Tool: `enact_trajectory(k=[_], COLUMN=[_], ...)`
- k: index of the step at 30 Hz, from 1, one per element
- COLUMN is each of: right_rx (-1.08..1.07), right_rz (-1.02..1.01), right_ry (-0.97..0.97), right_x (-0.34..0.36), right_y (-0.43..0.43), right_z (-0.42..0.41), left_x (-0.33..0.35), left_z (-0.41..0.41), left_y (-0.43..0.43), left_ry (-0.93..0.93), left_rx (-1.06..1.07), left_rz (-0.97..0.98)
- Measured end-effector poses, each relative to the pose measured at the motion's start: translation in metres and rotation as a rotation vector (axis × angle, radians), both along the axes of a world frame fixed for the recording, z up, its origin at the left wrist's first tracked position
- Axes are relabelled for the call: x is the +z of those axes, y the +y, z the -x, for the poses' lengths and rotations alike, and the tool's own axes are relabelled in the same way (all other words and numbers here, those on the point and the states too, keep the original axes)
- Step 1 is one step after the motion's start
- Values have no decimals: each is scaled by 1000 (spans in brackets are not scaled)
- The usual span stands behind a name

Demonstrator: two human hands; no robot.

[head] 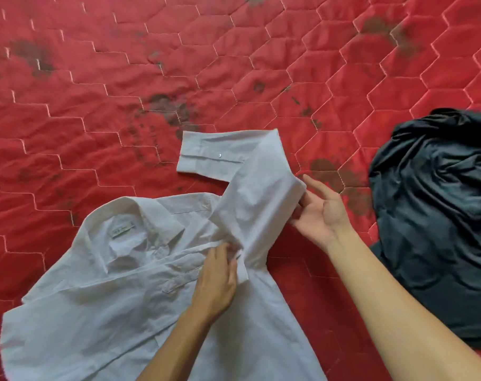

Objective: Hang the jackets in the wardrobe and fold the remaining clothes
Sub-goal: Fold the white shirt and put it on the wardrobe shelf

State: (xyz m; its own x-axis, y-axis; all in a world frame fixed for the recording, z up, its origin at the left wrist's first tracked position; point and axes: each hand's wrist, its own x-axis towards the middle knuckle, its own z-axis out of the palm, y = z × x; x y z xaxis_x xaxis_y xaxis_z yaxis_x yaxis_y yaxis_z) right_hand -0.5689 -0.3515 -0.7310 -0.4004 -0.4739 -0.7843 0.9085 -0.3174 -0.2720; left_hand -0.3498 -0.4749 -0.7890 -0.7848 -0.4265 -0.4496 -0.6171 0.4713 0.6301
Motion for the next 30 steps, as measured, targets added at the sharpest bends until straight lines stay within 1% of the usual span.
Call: enact_trajectory(k=[1,3,4,5,8,9,10,11,14,16,18,21,23,25,27,30], right_rx=[-56,-150,-153,-90,241,280,271,203,-110,-217,-250,-304,-377,-445,-427,-392], right_rz=[23,134,178,210,244,223,206,203,213,194,182,137,112,93,54,6], right_ry=[-5,-63,-92,-105,-58,-20,23,58,138,188,206,259,304,342,385,408], right_x=[0,-2,-3,1,13,14,15,18,23,26,29,37,40,40,43,52], right_y=[5,16,22,26,29,27,25,22,20,23,27,38,47,59,70,90], right_z=[7,18,23,24,20,18,20,24,44,55,63,72,79,88,95,108], left_x=[0,-2,-2,-2,-3,-2,-1,0,0,3,10,28,41,56,67,77], left_z=[2,5,6,6,10,11,13,14,19,30,50,93,125,154,176,203], left_y=[0,-2,-3,-3,-6,-7,-7,-6,-7,-9,-8,8,30,58,85,120], left_ry=[-13,-25,-27,-25,-38,-58,-75,-89,-151,-216,-209,-80,13,99,141,156], left_rx=[-4,-18,-30,-44,-79,-78,-78,-79,-97,-74,-76,-105,-120,-195,-279,-322], left_rz=[12,33,42,50,78,86,92,96,94,68,52,56,52,34,12,-56])
